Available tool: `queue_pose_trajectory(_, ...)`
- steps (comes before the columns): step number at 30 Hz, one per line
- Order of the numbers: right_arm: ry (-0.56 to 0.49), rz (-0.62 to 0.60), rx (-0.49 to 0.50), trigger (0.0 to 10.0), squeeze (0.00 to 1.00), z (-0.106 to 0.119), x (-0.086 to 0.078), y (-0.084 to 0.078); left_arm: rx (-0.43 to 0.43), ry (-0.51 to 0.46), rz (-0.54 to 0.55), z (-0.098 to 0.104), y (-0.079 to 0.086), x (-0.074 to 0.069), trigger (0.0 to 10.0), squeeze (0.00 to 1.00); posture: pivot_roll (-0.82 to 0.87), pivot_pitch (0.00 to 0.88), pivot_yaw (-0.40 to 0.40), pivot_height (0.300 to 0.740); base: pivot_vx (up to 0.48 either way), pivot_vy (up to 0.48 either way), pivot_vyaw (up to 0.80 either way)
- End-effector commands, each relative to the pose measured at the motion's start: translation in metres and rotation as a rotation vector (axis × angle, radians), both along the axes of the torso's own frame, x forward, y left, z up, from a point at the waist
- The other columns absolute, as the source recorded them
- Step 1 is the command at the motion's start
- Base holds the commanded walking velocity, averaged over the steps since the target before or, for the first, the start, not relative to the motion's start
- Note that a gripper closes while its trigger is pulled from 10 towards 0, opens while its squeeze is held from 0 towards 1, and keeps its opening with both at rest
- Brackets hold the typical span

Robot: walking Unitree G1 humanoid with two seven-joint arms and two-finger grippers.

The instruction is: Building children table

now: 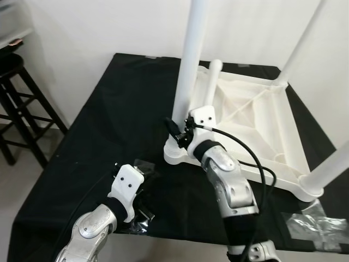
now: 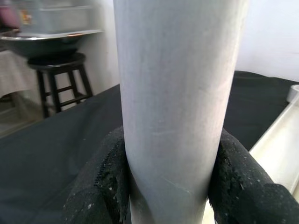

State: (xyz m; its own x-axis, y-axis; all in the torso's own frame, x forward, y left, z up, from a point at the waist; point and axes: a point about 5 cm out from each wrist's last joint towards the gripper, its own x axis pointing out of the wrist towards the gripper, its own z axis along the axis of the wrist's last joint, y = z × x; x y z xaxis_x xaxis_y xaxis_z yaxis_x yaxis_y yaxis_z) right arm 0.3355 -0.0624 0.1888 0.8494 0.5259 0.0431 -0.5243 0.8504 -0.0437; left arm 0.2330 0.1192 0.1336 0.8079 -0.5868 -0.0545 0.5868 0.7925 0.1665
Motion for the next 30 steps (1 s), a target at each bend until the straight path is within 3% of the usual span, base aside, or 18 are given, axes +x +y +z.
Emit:
queue_pose_trajectory(1, 0.142, -0.017, -0.090, 6.1, 0.00, -0.030, 0.004, -0.004, 0.005, 0.015, 0.013, -0.005, 0.001, 0.001, 10.0, 0.00, 0.05, 0.118, -0.077, 0.740, 0.000, 0.000, 0.00)
queue_pose_trajectory(2, 0.142, -0.017, -0.090, 6.1, 0.00, -0.030, 0.004, -0.004, 0.005, 0.015, 0.013, -0.005, 0.001, 0.001, 10.0, 0.00, 0.05, 0.118, -0.077, 0.740, 0.000, 0.000, 0.00)
queue_pose_trajectory(3, 0.140, 0.012, -0.073, 10.0, 0.59, -0.024, 0.006, -0.006, -0.002, 0.017, 0.023, -0.005, 0.002, 0.002, 10.0, 0.00, 0.05, 0.116, -0.077, 0.740, 0.000, 0.000, 0.00)
queue_pose_trajectory(4, 0.143, 0.069, -0.055, 10.0, 1.00, -0.019, 0.007, -0.006, -0.006, 0.019, 0.029, -0.005, 0.002, 0.002, 10.0, 0.00, 0.05, 0.116, -0.077, 0.740, 0.000, 0.000, 0.00)
queue_pose_trajectory(7, 0.147, 0.162, -0.031, 10.0, 1.00, -0.013, 0.003, -0.003, -0.009, 0.020, 0.029, -0.006, 0.002, 0.003, 10.0, 0.00, 0.06, 0.110, -0.076, 0.740, 0.000, 0.000, 0.00)
queue_pose_trajectory(8, 0.088, 0.348, -0.021, 10.0, 1.00, 0.003, -0.002, -0.001, -0.010, 0.024, 0.021, -0.007, 0.001, 0.004, 10.0, 0.00, 0.06, 0.108, -0.078, 0.740, 0.000, 0.000, 0.00)
queue_pose_trajectory(9, 0.067, 0.443, -0.015, 10.0, 1.00, 0.009, -0.005, -0.002, -0.011, 0.025, 0.018, -0.007, 0.001, 0.004, 10.0, 0.00, 0.06, 0.106, -0.076, 0.740, 0.000, 0.000, 0.00)
queue_pose_trajectory(12, 0.052, 0.527, -0.009, 10.0, 1.00, 0.014, -0.006, -0.005, -0.013, 0.026, 0.016, -0.007, 0.000, 0.004, 10.0, 0.00, 0.06, 0.106, -0.076, 0.740, 0.000, 0.000, 0.00)
queue_pose_trajectory(13, 0.019, 0.596, -0.036, 10.0, 0.48, 0.017, -0.005, -0.007, -0.027, 0.030, 0.019, -0.007, 0.000, 0.004, 10.0, 0.00, 0.05, 0.103, -0.073, 0.740, 0.000, 0.000, 0.00)
queue_pose_trajectory(14, -0.002, 0.646, -0.069, 10.0, 0.21, 0.018, -0.004, -0.009, -0.039, 0.034, 0.021, -0.008, -0.001, 0.004, 10.0, 0.00, 0.06, 0.099, -0.076, 0.740, 0.000, 0.000, 0.00)
queue_pose_trajectory(15, -0.002, 0.646, -0.069, 10.0, 0.21, 0.018, -0.004, -0.009, -0.039, 0.034, 0.021, -0.008, -0.001, 0.004, 10.0, 0.00, 0.06, 0.099, -0.076, 0.740, 0.000, 0.000, 0.00)
queue_pose_trajectory(16, -0.004, 0.708, -0.089, 10.0, 0.00, 0.019, -0.002, -0.011, -0.044, 0.036, 0.020, -0.008, -0.001, 0.004, 10.0, 0.00, 0.06, 0.099, -0.076, 0.740, 0.000, 0.000, 0.00)
queue_pose_trajectory(21, 0.030, 0.865, -0.081, 10.0, 0.00, 0.026, 0.011, -0.017, -0.048, 0.036, 0.016, -0.008, -0.003, 0.004, 10.0, 0.00, 0.07, 0.099, -0.082, 0.740, 0.000, 0.000, 0.00)
queue_pose_trajectory(24, 0.046, 0.888, -0.079, 10.0, 0.00, 0.027, 0.014, -0.018, -0.050, 0.036, 0.017, -0.008, -0.003, 0.004, 10.0, 0.00, 0.07, 0.099, -0.082, 0.740, 0.000, 0.000, 0.00)
queue_pose_trajectory(25, 0.067, 0.912, -0.075, 0.0, 0.00, 0.026, 0.016, -0.019, -0.051, 0.035, 0.017, -0.008, -0.004, 0.004, 10.0, 0.00, 0.07, 0.099, -0.086, 0.740, 0.000, 0.000, 0.00)
queue_pose_trajectory(30, 0.093, 0.917, -0.063, 0.0, 0.00, 0.025, 0.020, -0.029, -0.054, 0.034, 0.021, -0.008, -0.004, 0.003, 10.0, 0.00, 0.07, 0.106, -0.090, 0.740, 0.000, 0.000, 0.00)
